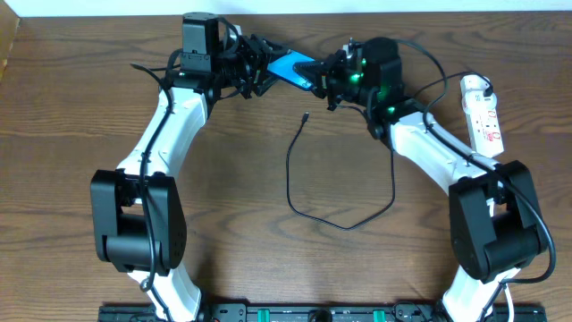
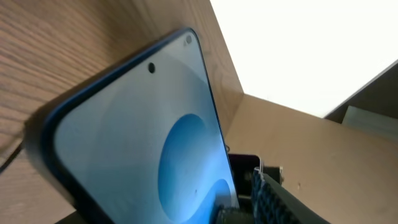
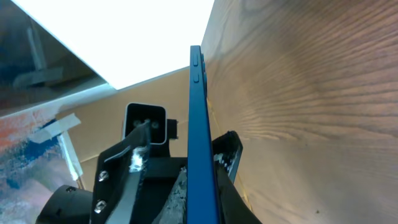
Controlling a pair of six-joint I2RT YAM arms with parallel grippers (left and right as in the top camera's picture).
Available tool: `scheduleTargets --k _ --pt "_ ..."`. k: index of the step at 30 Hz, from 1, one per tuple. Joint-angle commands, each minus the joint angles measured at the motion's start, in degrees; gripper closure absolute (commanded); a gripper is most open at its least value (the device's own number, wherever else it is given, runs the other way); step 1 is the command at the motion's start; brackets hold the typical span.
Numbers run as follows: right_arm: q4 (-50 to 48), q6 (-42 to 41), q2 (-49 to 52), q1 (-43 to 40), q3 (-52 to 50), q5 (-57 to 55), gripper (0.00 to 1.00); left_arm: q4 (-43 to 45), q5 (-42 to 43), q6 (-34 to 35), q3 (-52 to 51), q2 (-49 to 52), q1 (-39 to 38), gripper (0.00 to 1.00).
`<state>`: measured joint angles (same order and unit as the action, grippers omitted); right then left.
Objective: Plug charger to phone and switch on socket
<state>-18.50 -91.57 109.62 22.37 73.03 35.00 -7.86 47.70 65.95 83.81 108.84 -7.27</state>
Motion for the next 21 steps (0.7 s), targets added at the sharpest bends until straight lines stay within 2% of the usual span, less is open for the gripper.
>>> scheduleTargets --k 1,2,4,15,21 --pt "1.03 -2.19 -0.76 2.45 0.79 -4.46 0.98 2.05 -1.51 0.57 0.37 -0.92 0.24 0.46" --pt "1.36 -3.23 -0.76 2.8 0.79 -4.87 0.99 2.21 -1.51 0.52 0.37 -0.92 0.24 0.5" --pt "1.33 -4.7 -0.76 2.99 0.79 -5.01 0.99 2.19 -1.27 0.66 0.37 -0.92 0.42 0.51" --pt "1.2 -4.59 -0.76 3.19 0.79 -1.53 0.98 2.21 -1.27 0.74 0.37 -0.92 0.52 0.52" --pt "1.2 -4.63 -0.76 3.52 0.79 1.14 0.98 3.34 -1.22 0.76 0.37 -0.92 0.61 0.59"
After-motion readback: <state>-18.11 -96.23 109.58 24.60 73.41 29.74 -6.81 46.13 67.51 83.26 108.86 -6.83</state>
